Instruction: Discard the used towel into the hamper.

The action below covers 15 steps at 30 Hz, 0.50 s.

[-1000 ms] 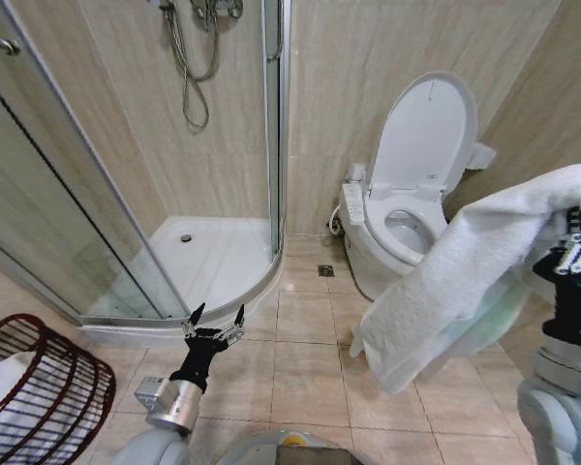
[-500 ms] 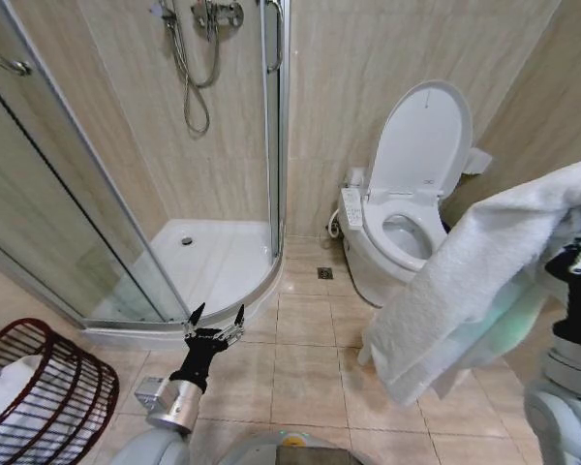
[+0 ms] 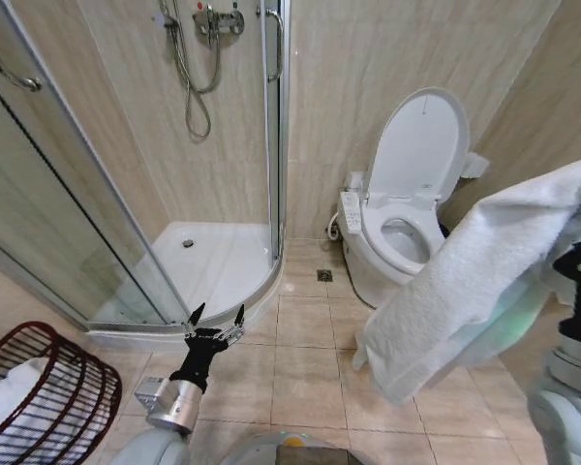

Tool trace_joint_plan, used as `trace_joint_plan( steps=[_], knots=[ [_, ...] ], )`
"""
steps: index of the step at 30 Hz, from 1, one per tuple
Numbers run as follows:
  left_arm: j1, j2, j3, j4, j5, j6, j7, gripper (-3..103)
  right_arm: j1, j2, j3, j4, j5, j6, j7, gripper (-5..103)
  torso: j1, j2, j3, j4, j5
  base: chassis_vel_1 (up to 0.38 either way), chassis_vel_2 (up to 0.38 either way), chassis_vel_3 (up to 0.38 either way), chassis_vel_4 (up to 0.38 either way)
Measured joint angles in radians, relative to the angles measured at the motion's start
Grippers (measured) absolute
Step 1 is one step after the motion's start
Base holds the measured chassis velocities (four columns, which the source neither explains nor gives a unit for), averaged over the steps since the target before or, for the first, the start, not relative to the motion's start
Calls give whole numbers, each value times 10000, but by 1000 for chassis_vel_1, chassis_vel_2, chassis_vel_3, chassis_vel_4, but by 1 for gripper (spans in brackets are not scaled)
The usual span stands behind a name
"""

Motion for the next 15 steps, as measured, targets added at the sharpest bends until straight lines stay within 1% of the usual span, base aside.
trace_joint_plan(
  steps=[11,15],
  knots=[
    [0,0,0,0,0,0,0,100,-20,-53,-43,-9,81,19,-51,2,172,465,292,0,0,0,0,0,0],
    [0,0,0,0,0,0,0,100,-29,-55,-54,-11,93,25,-64,2,198,549,352,0,0,0,0,0,0]
  ],
)
